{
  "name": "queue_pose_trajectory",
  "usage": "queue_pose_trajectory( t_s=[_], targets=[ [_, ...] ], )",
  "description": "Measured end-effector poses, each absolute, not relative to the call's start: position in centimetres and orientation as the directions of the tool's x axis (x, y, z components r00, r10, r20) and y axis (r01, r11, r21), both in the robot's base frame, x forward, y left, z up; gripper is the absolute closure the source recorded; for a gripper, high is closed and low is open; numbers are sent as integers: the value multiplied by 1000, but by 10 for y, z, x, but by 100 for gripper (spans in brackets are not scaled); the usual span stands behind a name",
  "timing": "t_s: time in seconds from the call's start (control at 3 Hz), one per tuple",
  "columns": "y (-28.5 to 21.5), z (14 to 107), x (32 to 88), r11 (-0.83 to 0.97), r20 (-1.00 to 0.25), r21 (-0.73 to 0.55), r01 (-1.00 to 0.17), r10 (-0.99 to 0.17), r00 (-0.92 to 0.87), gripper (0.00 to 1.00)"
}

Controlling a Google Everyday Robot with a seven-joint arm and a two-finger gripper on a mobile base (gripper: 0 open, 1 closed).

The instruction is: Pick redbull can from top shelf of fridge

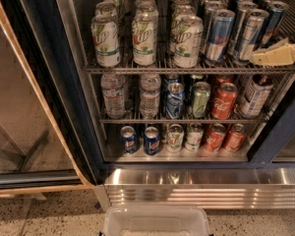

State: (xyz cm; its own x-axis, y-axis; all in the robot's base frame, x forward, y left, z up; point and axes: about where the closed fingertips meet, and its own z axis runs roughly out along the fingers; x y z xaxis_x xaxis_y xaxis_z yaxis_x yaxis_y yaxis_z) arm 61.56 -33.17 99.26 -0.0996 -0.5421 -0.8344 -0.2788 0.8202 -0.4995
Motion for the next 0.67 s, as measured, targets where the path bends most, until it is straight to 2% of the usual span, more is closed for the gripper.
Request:
queue_pose_trajectory(
  t_s=[0.33, 0.67],
  targets=[
    [-330, 992, 617, 838, -849, -484, -251, -519, -97, 0],
    [-336, 986, 625, 881, -885, -438, -176, -458, -90, 5]
  ],
)
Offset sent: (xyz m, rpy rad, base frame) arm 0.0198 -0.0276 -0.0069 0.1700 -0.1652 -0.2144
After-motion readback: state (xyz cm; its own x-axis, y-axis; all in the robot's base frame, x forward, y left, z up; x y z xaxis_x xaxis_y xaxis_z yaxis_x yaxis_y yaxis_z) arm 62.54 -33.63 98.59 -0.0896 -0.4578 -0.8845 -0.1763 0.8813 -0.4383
